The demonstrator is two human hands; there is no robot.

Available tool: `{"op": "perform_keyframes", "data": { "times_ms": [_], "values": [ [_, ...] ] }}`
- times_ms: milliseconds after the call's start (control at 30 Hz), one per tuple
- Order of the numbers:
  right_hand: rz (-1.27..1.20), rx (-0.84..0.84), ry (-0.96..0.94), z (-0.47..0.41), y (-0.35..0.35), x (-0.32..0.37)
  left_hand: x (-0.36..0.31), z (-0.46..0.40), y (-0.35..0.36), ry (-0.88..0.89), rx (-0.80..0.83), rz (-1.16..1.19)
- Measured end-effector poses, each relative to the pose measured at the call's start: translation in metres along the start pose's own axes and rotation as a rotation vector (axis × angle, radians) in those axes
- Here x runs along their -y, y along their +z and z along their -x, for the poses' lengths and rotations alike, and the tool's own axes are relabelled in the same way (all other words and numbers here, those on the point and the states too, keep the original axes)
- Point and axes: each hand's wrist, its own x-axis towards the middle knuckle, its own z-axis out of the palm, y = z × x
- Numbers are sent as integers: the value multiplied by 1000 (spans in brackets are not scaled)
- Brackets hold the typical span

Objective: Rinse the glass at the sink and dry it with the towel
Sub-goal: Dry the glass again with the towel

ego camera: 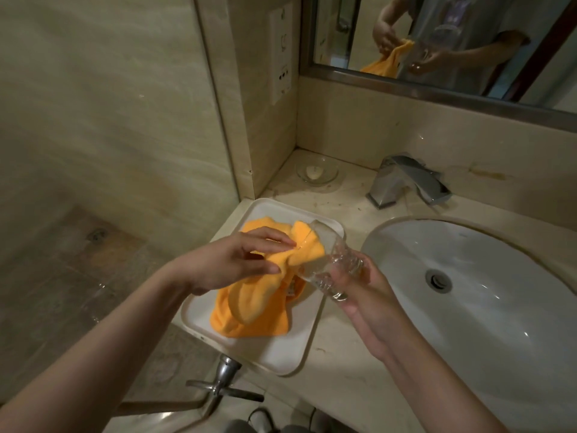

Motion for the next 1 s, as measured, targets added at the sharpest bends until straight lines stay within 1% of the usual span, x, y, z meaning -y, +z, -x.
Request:
{"op": "perform_keyframes", "data": {
  "times_ms": [100,133,200,233,333,400,467,533,600,633,700,867,933,1000],
  "values": [
    [-92,29,36,-1,2,4,-6,2,2,65,-101,125],
    [-106,34,58,-2,1,6,-7,4,2,74,-98,167],
    [-83,57,98,-3,0,10,-8,6,1,63,-35,235],
    [-51,83,110,-2,0,13,-7,8,0,57,7,219],
    [48,131,148,-2,0,16,-6,5,2,36,84,27],
    [13,111,216,-1,2,17,-10,1,4,44,81,-95],
    [-74,82,298,-1,6,20,-13,-3,6,78,37,-218],
    [-121,72,372,0,10,21,-13,-6,8,85,-31,-222],
    [-86,102,395,-1,12,20,-11,-7,10,69,-73,-99],
    [-43,121,372,-2,13,20,-9,-7,11,64,-80,-41],
    [75,129,241,-4,10,17,-5,-7,13,63,-98,59],
    [656,89,-293,-1,8,14,-5,-9,10,14,-155,321],
    [767,20,-390,-5,9,15,-8,-12,10,-9,-168,376],
    [749,2,-379,-8,11,17,-12,-13,10,-20,-178,409]
  ]
}}
